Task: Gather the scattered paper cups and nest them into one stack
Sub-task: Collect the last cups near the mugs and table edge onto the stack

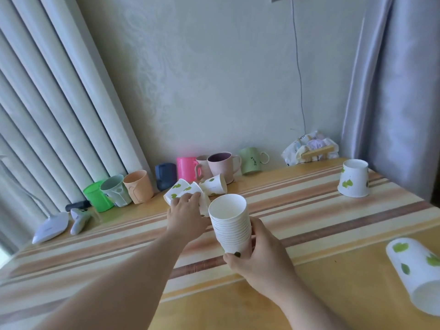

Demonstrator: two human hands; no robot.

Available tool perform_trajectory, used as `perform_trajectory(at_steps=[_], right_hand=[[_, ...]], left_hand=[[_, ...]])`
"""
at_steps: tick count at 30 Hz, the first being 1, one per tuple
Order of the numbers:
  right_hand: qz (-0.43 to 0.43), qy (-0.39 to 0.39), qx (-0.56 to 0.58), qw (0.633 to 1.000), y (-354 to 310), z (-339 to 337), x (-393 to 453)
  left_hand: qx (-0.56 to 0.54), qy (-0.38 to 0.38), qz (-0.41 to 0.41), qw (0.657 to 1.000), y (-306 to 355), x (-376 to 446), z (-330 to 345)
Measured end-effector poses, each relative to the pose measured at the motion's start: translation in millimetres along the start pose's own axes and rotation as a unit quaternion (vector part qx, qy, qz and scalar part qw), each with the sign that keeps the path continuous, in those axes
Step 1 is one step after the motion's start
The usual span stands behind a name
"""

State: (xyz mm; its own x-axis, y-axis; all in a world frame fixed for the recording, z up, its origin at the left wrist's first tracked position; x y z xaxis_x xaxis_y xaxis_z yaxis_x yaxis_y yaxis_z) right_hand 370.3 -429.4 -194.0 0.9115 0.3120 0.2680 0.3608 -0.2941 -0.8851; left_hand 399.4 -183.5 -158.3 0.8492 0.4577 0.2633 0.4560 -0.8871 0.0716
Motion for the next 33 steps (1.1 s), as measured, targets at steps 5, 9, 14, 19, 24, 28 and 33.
perform_trajectory(at_steps=[5,9,14,19,24,28,33], right_hand=[[0.004,0.002,-0.001,1.000,1.7,1.4,0.8],[0.007,0.003,-0.003,1.000,-0.6,1.1,0.7],[0.012,0.001,-0.011,1.000,-1.8,0.1,0.6],[0.007,0.006,-0.018,1.000,-4.3,0.3,-1.1],[0.008,0.004,-0.019,1.000,-3.3,1.3,-0.8],[0.007,0.002,-0.019,1.000,-3.3,1.1,-0.5],[0.005,-0.002,-0.017,1.000,-4.1,0.5,-1.2]], left_hand=[[0.010,0.047,-0.033,0.998,-10.5,-12.6,-10.1],[-0.394,0.076,-0.150,0.904,-2.0,-31.2,-29.0],[-0.685,0.029,-0.125,0.717,20.2,-46.7,-68.1],[-0.715,-0.019,-0.025,0.698,42.6,-75.9,-85.5],[-0.753,0.010,-0.016,0.658,45.5,-86.9,-92.2],[-0.641,-0.001,0.025,0.767,44.2,-90.9,-84.1],[-0.625,-0.052,0.036,0.778,37.4,-87.3,-65.2]])
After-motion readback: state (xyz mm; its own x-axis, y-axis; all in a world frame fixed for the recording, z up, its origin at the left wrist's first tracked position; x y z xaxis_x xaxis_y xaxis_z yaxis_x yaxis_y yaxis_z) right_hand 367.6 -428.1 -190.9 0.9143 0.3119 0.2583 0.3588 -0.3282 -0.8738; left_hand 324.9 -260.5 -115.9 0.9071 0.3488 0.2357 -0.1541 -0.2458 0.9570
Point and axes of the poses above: each hand's wrist, its own x-axis towards the middle knuckle, its own z-axis out of the palm, y = z × x, the point moved 2 cm from there along x, towards the middle knuckle, and after that the axes turned 7 degrees about y, right-handed, at the moved point
